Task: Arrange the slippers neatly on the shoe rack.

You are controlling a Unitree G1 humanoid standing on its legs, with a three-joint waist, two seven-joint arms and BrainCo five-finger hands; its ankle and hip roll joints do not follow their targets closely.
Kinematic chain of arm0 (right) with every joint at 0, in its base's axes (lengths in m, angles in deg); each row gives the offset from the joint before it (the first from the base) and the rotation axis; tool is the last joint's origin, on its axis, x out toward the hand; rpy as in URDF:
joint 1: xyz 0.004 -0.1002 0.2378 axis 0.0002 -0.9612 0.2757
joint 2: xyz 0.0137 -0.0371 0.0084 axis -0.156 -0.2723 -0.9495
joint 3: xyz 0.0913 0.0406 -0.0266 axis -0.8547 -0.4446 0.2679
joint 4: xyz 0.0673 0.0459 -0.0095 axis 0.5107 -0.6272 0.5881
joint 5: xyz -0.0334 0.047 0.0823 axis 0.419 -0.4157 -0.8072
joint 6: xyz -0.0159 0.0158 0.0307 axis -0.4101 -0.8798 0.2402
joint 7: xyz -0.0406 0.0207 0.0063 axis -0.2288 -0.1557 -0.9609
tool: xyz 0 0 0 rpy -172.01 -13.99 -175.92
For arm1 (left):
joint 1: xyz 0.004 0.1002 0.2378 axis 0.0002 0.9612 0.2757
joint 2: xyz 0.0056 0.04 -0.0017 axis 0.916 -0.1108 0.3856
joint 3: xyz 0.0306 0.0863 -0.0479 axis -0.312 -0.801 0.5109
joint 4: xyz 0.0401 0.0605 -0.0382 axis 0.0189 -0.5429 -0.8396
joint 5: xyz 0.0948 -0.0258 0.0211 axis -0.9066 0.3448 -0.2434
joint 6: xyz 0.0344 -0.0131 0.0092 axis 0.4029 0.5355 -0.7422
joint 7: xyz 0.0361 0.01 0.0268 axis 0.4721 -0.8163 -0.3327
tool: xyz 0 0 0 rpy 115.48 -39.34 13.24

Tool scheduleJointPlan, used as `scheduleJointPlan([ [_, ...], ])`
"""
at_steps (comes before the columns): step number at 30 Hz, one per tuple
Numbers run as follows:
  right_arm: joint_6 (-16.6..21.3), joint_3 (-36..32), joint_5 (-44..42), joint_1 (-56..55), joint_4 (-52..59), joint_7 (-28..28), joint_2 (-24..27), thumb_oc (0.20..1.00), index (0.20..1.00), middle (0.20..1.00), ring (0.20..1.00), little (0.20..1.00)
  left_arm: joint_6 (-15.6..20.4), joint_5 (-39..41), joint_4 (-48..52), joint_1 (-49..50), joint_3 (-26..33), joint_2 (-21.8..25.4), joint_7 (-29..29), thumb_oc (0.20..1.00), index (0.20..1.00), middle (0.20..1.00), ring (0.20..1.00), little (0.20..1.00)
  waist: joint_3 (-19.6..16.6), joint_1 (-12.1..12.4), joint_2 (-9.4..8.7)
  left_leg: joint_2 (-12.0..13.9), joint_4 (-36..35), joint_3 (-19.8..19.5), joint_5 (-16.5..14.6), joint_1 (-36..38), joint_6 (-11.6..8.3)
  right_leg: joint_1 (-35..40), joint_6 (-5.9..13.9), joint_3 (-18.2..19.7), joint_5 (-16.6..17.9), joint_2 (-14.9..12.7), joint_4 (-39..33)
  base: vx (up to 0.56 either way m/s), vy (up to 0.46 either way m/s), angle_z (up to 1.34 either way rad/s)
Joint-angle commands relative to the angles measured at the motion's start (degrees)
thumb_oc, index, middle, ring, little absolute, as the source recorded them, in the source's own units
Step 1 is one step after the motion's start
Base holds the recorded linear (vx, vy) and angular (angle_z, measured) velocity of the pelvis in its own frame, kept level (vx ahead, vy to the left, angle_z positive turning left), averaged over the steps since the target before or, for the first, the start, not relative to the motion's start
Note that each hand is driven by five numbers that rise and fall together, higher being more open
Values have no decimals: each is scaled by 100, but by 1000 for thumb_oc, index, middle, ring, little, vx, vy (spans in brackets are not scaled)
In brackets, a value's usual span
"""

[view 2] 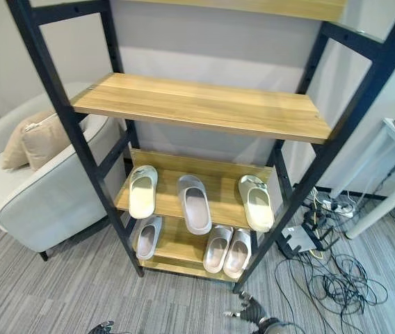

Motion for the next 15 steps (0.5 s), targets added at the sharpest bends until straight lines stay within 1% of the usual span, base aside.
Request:
scheduleJointPlan([
  [1, 248, 42, 60, 380, 353, 92, 35, 1000, 1000, 1000, 1000, 1000, 203, -71, -187, -370, 15, -219, 50, 1000, 1000, 1000, 1000, 1000, 261, 227, -34, -3, 50, 121, -327, 23, 149, -171, 289, 69, 107, -398, 214, 1, 16, 5],
  [5, 309, 214, -120, 416, 486, 201, 4, 1000, 1000, 1000, 1000, 1000, 207, -103, -225, -363, -22, -229, 47, 1000, 1000, 1000, 1000, 1000, 266, 278, -32, -26, 50, 94, -315, 11, 151, -144, 291, 17, 91, -407, 220, 2, 9, 4],
  [9, 470, 244, -177, 357, 1387, 164, 203, 1000, 1000, 1000, 1000, 1000, 235, -151, -222, -278, 17, -236, 94, 1000, 1000, 1000, 1000, 1000, 268, 290, -31, -28, 50, 77, -317, 1, 146, -138, 301, -14, 74, -418, 226, 7, 5, 5],
  [10, 466, 243, -178, 351, 1396, 166, 208, 1000, 1000, 1000, 1000, 1000, 235, -152, -221, -275, 17, -238, 95, 1000, 1000, 1000, 1000, 1000, 266, 288, -29, -29, 50, 75, -317, 0, 146, -137, 301, -16, 73, -418, 226, 11, 5, 8],
  [14, 638, 277, -233, 303, 2084, 204, 398, 1000, 1000, 1000, 1000, 1000, 291, -190, -245, -208, 14, -279, 123, 1000, 1000, 1000, 1000, 1000, 284, 287, -4, -25, 50, 68, -314, -13, 138, -136, 302, -50, 48, -417, 248, 5, 4, 5],
  [15, 686, 347, -228, 370, 2409, 228, 467, 1000, 1000, 1000, 1000, 1000, 296, -204, -266, -216, -3, -306, 131, 1000, 1000, 1000, 1000, 1000, 309, 302, 8, -24, 50, 39, -298, -41, 132, -150, 302, -71, 31, -416, 276, -9, -1, 14],
])
